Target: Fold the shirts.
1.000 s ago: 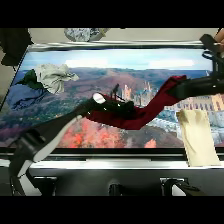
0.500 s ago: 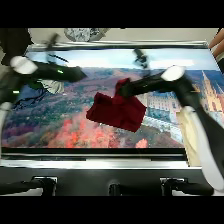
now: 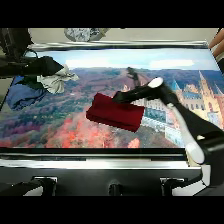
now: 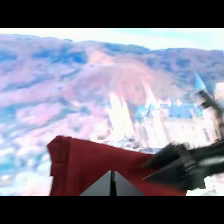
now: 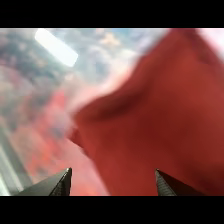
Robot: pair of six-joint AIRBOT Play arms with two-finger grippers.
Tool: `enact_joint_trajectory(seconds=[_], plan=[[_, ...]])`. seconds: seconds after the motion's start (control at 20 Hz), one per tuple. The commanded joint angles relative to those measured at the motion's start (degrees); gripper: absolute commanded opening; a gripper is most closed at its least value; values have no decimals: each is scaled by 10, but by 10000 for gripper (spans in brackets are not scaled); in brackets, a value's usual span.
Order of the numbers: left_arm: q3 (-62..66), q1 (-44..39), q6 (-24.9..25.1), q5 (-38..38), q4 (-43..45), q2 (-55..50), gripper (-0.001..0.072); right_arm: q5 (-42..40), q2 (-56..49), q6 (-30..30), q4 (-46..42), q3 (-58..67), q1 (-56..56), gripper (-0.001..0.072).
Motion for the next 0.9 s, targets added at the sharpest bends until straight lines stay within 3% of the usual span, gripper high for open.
enact_joint_trajectory(seconds=[0.0, 0.1, 0.15, 0.25, 0.4, 0.55, 0.6, 0.65, 0.7, 0.75, 0.85], plan=[[-18, 3, 5, -1, 13, 5, 29, 124, 44, 57, -186, 0, -109, 628], [-30, 3, 5, 0, 14, 4, 30, 212, 67, 79, -319, -20, -161, 628], [-34, 3, 5, 1, 14, 4, 29, 222, 77, 80, -330, -55, -175, 628], [-40, 3, 5, 4, 13, 4, 30, 167, 87, 71, -233, -150, -187, 627], [-40, 3, 5, 4, 2, 4, 30, 18, 83, 47, -61, -248, -174, 618], [-40, 3, 5, 4, -4, 4, 30, -44, 57, 75, -34, -268, -145, 601], [-40, 3, 5, 4, -4, 4, 30, -49, 47, 74, -9, -268, -136, 550], [-40, 3, 5, 4, -4, 4, 30, -58, 40, 64, 20, -268, -127, 433], [-40, 3, 5, 4, -4, 4, 30, -69, 39, 32, 48, -266, -124, 117], [-40, 3, 5, 4, -3, 4, 30, -72, 41, 2, 71, -260, -125, 52], [-40, 3, 15, 3, -3, 4, 30, -31, 62, -57, 78, -224, -145, 51]])
